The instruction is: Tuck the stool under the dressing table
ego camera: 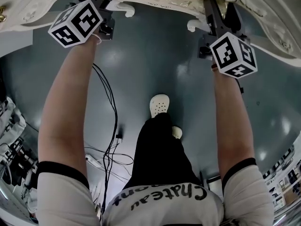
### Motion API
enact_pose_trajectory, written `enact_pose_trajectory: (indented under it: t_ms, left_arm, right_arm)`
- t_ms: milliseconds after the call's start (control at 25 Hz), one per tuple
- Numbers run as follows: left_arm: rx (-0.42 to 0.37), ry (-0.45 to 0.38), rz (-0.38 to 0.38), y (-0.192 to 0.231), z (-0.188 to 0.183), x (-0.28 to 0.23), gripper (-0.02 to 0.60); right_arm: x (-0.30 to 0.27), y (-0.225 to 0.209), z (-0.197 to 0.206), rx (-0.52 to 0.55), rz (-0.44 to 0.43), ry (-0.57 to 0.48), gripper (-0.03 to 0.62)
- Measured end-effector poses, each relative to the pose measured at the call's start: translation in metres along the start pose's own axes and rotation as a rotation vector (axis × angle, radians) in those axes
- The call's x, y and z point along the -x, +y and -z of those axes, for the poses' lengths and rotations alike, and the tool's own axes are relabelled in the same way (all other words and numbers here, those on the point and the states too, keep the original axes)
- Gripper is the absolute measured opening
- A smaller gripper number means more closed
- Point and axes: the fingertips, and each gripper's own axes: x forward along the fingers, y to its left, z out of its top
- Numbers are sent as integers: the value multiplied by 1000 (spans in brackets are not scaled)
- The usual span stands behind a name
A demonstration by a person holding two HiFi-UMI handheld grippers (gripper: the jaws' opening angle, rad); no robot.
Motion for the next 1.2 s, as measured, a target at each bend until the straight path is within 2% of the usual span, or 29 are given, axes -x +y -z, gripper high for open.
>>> enact_pose_trajectory:
  t_ms: [160, 320, 440, 560, 640, 840, 920, 1000, 1040, 1120, 1200]
  left_arm:
    - [11, -15, 8, 8, 2, 3, 266]
    - [29, -39, -2, 13, -2, 1, 266]
    - [12, -51, -25, 15, -2, 4, 267]
    - [-68, -43, -61, 7, -3, 15, 270]
    - [-102, -31, -61, -2, -1, 29, 270]
    - [-99, -21, -23, -28, -1, 64, 268]
    - [-89, -13, -15, -40, 1, 81, 243]
    - [-80, -6, -13, -50, 1, 103, 146]
    - [-78, 0, -15, -54, 2, 115, 130]
    - [-59, 23, -35, -63, 1, 140, 88]
    - [8, 53, -51, -79, -2, 165, 52]
  right_arm:
    - [-7, 4, 6, 7, 0, 19, 302]
    - [-31, -1, -1, 7, -40, 53, 302]
    - [-38, -3, -5, 3, -50, 59, 304]
    - [-21, -4, -12, 17, 25, 15, 310]
    - [-3, -6, -12, -21, 77, 8, 310]
    - [35, -3, -12, -103, 120, 27, 310]
    - [49, 6, -20, -159, 110, 19, 310]
    - [64, 24, -24, -201, 86, 29, 308]
    - [72, 36, -26, -206, 68, 44, 308]
    - [90, 66, -28, -189, 2, 87, 308]
    - [116, 100, -35, -149, -89, 138, 308]
